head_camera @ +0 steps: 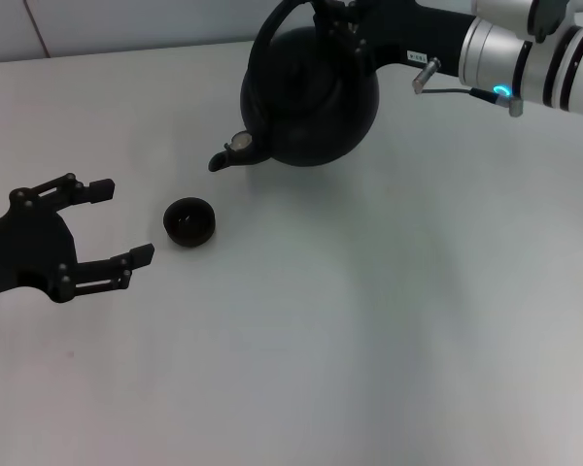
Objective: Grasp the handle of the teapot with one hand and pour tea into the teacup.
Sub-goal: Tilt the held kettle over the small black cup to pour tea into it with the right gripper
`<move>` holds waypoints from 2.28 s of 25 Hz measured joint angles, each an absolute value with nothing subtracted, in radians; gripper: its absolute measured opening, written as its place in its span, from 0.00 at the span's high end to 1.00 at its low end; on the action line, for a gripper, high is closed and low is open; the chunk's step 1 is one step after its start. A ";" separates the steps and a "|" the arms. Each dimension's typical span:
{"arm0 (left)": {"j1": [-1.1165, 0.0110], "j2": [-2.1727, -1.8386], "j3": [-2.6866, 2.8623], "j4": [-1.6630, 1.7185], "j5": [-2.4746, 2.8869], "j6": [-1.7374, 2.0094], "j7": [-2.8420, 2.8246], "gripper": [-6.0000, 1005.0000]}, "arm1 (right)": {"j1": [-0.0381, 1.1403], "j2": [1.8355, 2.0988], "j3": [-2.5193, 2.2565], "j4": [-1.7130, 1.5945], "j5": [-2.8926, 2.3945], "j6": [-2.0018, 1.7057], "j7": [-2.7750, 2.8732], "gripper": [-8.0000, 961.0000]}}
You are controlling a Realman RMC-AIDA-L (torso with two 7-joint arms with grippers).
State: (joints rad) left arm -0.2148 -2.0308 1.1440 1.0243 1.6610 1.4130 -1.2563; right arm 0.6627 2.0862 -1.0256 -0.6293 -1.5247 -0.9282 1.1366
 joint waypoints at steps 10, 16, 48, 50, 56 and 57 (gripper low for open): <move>-0.215 -2.031 1.139 1.025 1.661 1.413 -1.256 0.13 | 0.682 2.085 -1.038 -0.623 -1.527 -0.926 1.137 0.86; -0.215 -2.031 1.132 1.025 1.661 1.413 -1.254 0.13 | 0.684 2.085 -1.077 -0.621 -1.526 -0.902 1.137 0.86; -0.215 -2.031 1.132 1.026 1.661 1.411 -1.246 0.13 | 0.710 2.085 -1.080 -0.623 -1.533 -0.900 1.137 0.86; -0.215 -2.031 1.132 1.026 1.661 1.411 -1.246 0.13 | 0.711 2.084 -1.084 -0.625 -1.533 -0.900 1.137 0.86; -0.215 -2.031 1.130 1.026 1.661 1.409 -1.246 0.13 | 0.712 2.083 -1.095 -0.627 -1.533 -0.900 1.123 0.86; -0.215 -2.031 1.130 1.026 1.661 1.409 -1.246 0.13 | 0.712 2.083 -1.095 -0.626 -1.530 -0.898 1.115 0.86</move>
State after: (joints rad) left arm -0.2147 -2.0310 1.1305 1.0263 1.6613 1.4091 -1.2455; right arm 0.7118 2.0831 -1.0952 -0.6262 -1.5303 -0.8981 1.1152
